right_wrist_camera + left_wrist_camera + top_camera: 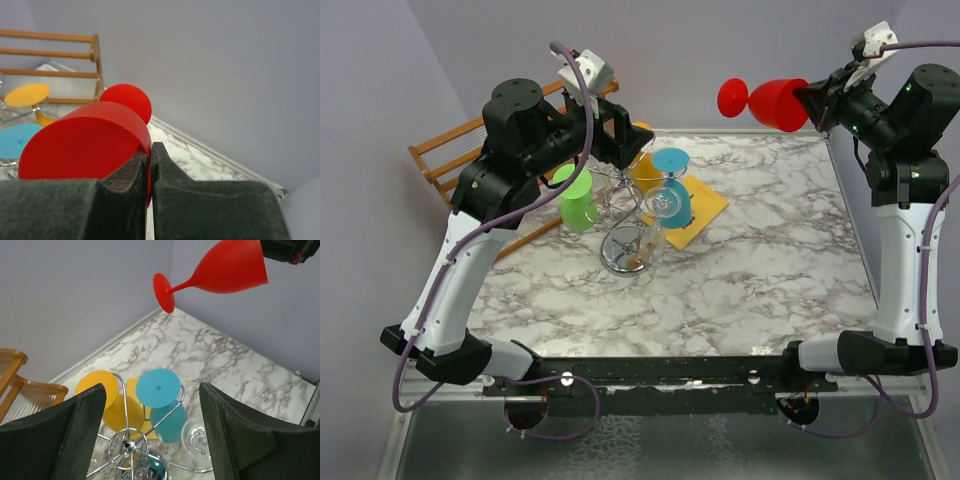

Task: Place the wine glass upside down on the wine glass rack

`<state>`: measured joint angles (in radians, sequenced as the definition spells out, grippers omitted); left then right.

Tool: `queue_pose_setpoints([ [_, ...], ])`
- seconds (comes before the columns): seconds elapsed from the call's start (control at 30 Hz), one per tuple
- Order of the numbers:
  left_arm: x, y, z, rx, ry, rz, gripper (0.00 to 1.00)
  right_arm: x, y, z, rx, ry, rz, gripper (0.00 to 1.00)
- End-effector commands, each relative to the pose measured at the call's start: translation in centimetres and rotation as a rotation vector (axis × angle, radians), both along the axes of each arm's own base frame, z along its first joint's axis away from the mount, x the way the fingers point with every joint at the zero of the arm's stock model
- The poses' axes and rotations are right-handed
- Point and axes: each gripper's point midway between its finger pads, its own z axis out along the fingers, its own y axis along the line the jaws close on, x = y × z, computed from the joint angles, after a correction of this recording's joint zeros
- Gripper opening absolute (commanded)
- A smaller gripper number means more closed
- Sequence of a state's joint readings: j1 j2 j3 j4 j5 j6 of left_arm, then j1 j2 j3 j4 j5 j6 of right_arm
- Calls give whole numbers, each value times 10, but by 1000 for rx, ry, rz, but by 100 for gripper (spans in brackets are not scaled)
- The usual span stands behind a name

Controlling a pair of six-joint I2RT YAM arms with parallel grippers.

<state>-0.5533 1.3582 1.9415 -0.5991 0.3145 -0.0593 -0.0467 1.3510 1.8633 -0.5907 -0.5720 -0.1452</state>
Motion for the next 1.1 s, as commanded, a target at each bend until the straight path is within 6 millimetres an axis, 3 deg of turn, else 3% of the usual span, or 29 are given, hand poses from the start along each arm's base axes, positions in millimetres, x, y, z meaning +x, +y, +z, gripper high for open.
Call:
queue_pose_setpoints([
  [0.0, 7, -1, 45, -169, -37, 38, 77, -14, 29, 47, 141, -100, 140, 1],
  [0.23, 16, -21, 41, -258, 58, -9, 77, -37, 57, 58, 227, -72, 311, 1],
  [0.63, 34, -57, 19, -312, 190, -99, 76, -66, 70, 60, 249, -70, 404, 1],
  [1.07, 44, -86, 2, -293, 229, -128, 50, -65, 72, 47, 228, -60, 414, 1],
])
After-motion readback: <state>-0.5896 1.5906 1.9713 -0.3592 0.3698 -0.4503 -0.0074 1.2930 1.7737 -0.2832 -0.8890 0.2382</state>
